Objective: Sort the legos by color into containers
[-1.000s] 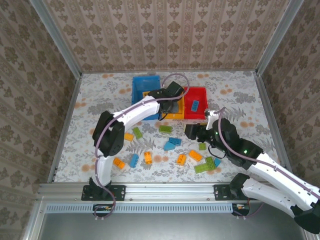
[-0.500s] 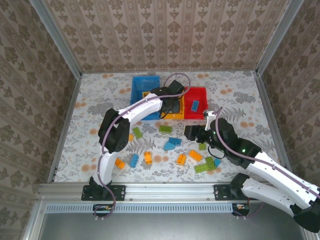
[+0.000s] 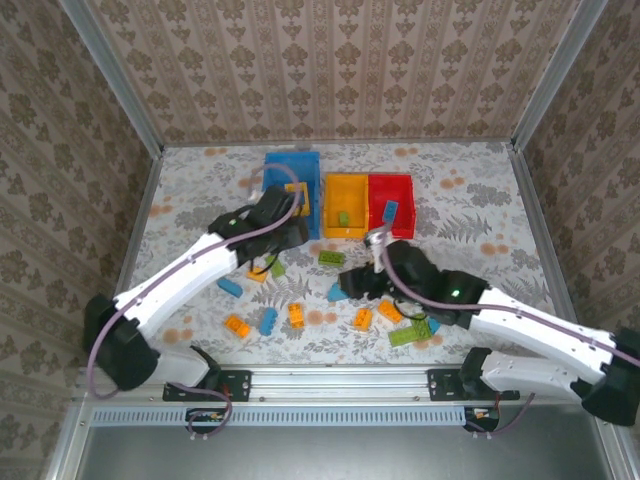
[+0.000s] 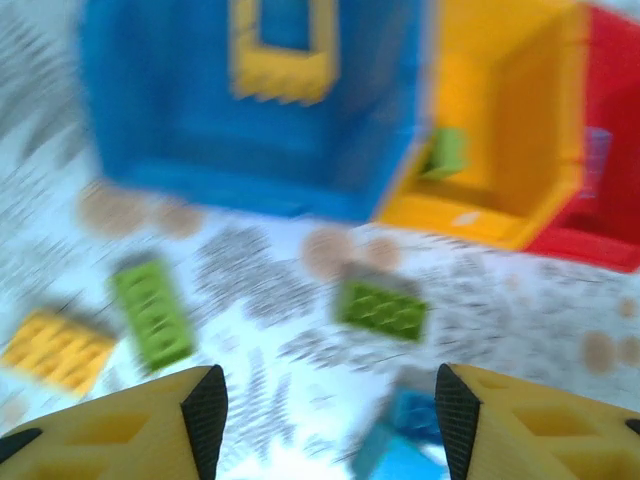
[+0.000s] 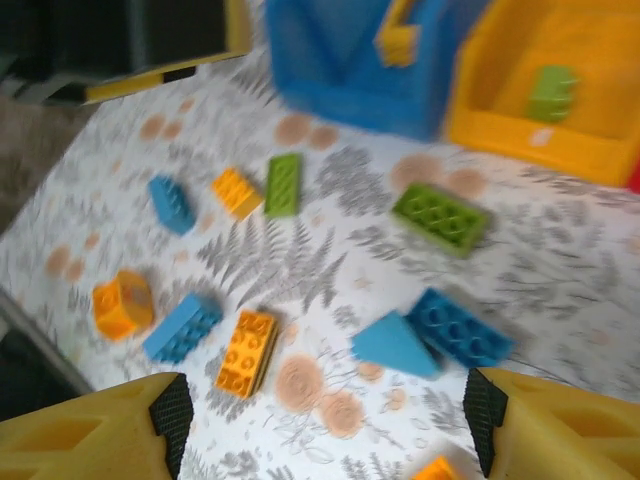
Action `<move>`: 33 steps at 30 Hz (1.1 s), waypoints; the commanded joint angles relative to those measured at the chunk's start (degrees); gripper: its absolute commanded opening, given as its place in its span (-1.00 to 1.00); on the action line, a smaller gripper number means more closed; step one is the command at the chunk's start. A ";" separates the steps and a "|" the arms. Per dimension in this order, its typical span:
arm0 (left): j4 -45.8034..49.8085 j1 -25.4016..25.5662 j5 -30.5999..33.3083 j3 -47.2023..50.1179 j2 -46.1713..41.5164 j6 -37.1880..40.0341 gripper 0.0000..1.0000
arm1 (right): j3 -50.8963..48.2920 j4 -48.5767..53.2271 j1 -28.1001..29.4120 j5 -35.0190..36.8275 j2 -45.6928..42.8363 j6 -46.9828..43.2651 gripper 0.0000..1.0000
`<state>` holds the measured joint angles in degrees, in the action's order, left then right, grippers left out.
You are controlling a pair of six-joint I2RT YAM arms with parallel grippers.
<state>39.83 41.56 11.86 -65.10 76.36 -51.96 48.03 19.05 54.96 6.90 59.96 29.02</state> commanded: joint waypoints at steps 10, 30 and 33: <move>0.26 -14.82 -7.51 18.06 -4.86 -20.05 0.38 | 8.64 -9.42 13.34 2.23 16.15 -4.35 0.56; -10.12 -19.37 -13.74 15.04 13.18 -32.84 0.29 | 4.43 -9.91 13.62 4.13 12.74 -2.05 0.58; -11.46 -19.42 -14.10 16.29 14.23 -33.27 0.22 | 4.15 -9.66 13.51 4.57 12.33 -2.10 0.58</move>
<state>29.63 22.72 -1.08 -50.06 89.65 -83.24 52.93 10.22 68.20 9.63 73.91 25.89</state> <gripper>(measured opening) 0.617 0.790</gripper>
